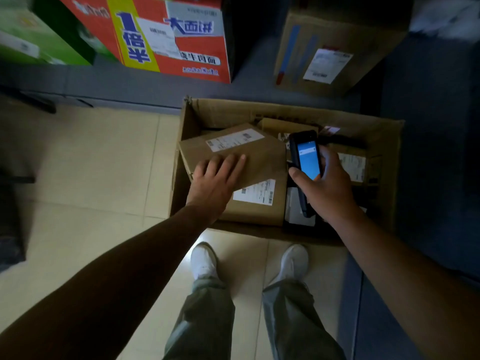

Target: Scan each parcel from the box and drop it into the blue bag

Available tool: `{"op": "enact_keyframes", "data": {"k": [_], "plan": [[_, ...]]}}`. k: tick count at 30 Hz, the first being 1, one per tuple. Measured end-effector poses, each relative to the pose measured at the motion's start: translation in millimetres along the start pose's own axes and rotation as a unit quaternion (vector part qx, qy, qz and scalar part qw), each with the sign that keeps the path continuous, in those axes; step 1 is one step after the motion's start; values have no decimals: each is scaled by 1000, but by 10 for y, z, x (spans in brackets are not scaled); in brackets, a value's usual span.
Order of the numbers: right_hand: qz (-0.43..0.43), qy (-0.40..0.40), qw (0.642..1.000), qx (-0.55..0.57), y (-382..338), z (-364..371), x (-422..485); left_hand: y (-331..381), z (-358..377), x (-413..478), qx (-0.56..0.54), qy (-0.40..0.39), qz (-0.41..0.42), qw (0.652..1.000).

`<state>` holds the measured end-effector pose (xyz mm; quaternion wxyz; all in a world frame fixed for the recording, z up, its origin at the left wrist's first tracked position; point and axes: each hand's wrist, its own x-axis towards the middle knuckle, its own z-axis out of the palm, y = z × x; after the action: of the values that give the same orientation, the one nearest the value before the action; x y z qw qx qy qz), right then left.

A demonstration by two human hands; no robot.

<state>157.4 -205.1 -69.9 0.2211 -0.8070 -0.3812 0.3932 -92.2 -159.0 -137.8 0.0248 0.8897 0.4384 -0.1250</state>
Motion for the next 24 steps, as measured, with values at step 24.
{"op": "enact_keyframes", "data": {"k": [24], "plan": [[14,-56,997,-41,814,579,-73,30,941,-181,-340,-170,-352,855]]}}
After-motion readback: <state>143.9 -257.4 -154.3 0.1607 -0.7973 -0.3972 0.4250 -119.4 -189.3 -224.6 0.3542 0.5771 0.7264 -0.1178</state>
